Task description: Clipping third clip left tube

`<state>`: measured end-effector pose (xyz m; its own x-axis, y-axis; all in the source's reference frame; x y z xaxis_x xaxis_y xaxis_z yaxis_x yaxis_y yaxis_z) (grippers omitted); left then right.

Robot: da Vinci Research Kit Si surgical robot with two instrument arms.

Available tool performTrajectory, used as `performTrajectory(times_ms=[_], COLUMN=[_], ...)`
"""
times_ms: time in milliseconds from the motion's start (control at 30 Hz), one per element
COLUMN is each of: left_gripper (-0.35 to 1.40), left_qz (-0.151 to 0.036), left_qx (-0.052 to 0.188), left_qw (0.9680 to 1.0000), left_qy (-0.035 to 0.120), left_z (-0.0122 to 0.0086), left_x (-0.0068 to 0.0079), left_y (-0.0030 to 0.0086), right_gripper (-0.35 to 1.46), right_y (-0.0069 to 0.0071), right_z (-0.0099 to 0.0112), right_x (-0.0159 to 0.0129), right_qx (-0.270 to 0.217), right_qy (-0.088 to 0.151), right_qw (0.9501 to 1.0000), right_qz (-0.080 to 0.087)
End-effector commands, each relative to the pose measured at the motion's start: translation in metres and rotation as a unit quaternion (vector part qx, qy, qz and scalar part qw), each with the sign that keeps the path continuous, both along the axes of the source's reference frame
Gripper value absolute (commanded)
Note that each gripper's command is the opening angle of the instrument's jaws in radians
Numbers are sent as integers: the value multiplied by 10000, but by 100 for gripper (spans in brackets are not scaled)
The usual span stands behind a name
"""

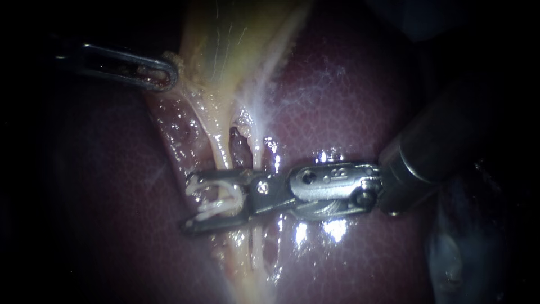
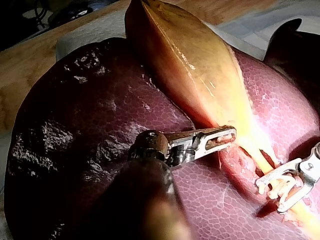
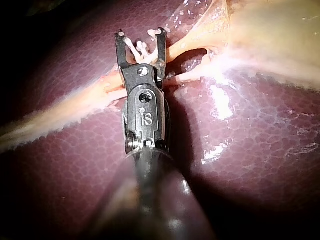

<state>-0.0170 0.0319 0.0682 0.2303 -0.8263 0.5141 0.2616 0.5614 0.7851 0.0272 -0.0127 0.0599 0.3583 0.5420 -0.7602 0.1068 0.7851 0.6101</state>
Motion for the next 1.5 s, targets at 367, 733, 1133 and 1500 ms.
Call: performTrajectory(times_ms=[367,733,1133,1500], left_gripper=[-35,-35,-35,-35], left_qz=[4,5,1,0], left_qx=[0,-1,-6,-8], left_qw=[10000,10000,10000,10000], left_qy=[-2,-3,2,3], left_z=[0,1,2,2], left_x=[1,1,0,0], left_y=[0,0,-1,-2], right_gripper=[48,48,48,48], right_y=[6,36,43,48], right_z=[-38,-56,11,67], right_x=[-29,-83,-78,-65], right_qx=[59,122,651,1274], right_qy=[88,66,23,104], right_qw=[9999,9996,9973,9912], right_qz=[56,263,334,356])
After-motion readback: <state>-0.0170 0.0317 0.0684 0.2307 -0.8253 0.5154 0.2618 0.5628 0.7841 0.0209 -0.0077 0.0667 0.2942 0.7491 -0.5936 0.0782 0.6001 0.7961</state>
